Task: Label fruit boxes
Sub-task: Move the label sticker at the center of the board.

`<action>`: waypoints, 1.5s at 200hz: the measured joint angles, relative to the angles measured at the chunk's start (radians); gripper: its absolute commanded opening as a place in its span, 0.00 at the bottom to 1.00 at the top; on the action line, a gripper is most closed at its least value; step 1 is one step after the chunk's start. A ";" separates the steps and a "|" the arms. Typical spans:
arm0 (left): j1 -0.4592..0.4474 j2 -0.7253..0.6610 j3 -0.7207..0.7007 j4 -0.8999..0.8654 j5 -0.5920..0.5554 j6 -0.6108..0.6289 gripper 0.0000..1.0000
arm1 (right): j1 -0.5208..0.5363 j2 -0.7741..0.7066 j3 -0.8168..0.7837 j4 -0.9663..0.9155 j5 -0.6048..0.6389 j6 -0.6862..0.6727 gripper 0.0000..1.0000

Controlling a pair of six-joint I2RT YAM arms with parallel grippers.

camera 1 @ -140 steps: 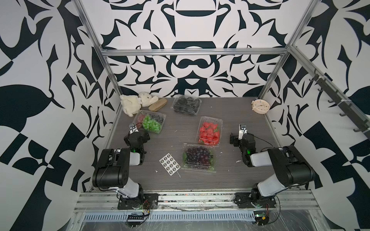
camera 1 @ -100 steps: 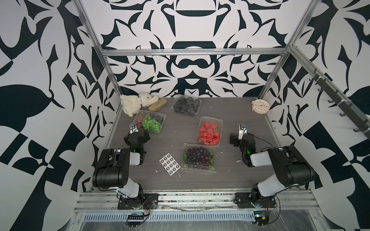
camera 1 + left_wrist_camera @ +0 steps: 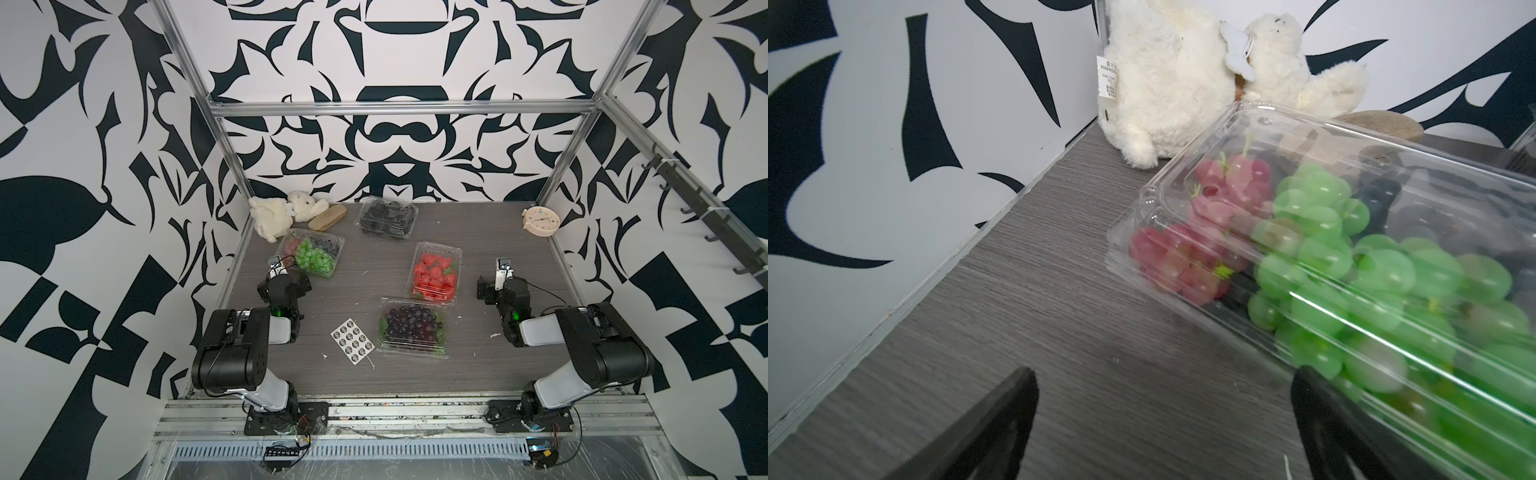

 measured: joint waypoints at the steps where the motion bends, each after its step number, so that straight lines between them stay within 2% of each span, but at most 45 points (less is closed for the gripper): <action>1: 0.000 0.000 0.000 0.000 0.000 0.000 1.00 | 0.000 0.000 0.000 0.000 0.000 0.000 0.99; 58: 0.000 0.000 0.000 0.000 0.000 0.000 1.00 | -0.010 0.000 0.019 -0.027 0.004 0.004 0.99; 83: 0.000 -0.019 0.002 -0.023 0.002 0.005 1.00 | -0.012 -0.005 0.020 -0.040 0.053 0.024 0.99; 100: -0.008 -0.105 0.042 -0.169 -0.015 0.003 1.00 | -0.012 -0.074 0.021 -0.121 0.090 0.036 0.99; 119: -0.019 -0.229 0.173 -0.399 -0.070 -0.048 0.99 | -0.012 -0.230 0.033 -0.233 0.131 0.061 0.99; 145: -0.023 -0.369 0.396 -0.718 -0.111 -0.237 1.00 | -0.014 -0.484 0.037 -0.305 0.156 0.162 0.99; 162: -0.023 -0.447 0.484 -0.878 -0.078 -0.349 0.99 | -0.014 -0.638 0.036 -0.351 0.167 0.280 0.99; 192: -0.023 -0.598 0.436 -1.052 0.060 -0.489 0.99 | -0.016 -0.802 0.042 -0.469 0.117 0.433 0.99; 224: -0.076 -0.752 0.292 -1.164 0.185 -0.587 1.00 | -0.001 -0.787 0.117 -0.616 -0.056 0.499 0.99; 239: -0.128 -0.804 0.243 -1.200 0.219 -0.618 1.00 | 0.053 -0.759 0.161 -0.685 -0.110 0.509 0.99; 253: -0.184 -0.842 0.203 -1.221 0.237 -0.645 1.00 | 0.154 -0.737 0.202 -0.744 -0.123 0.506 0.99; 276: -0.274 -0.871 0.157 -1.256 0.239 -0.681 0.97 | 0.381 -0.697 0.264 -0.821 -0.093 0.493 0.99; 300: -0.332 -0.876 0.114 -1.270 0.247 -0.714 0.92 | 0.628 -0.620 0.333 -0.889 -0.005 0.489 0.99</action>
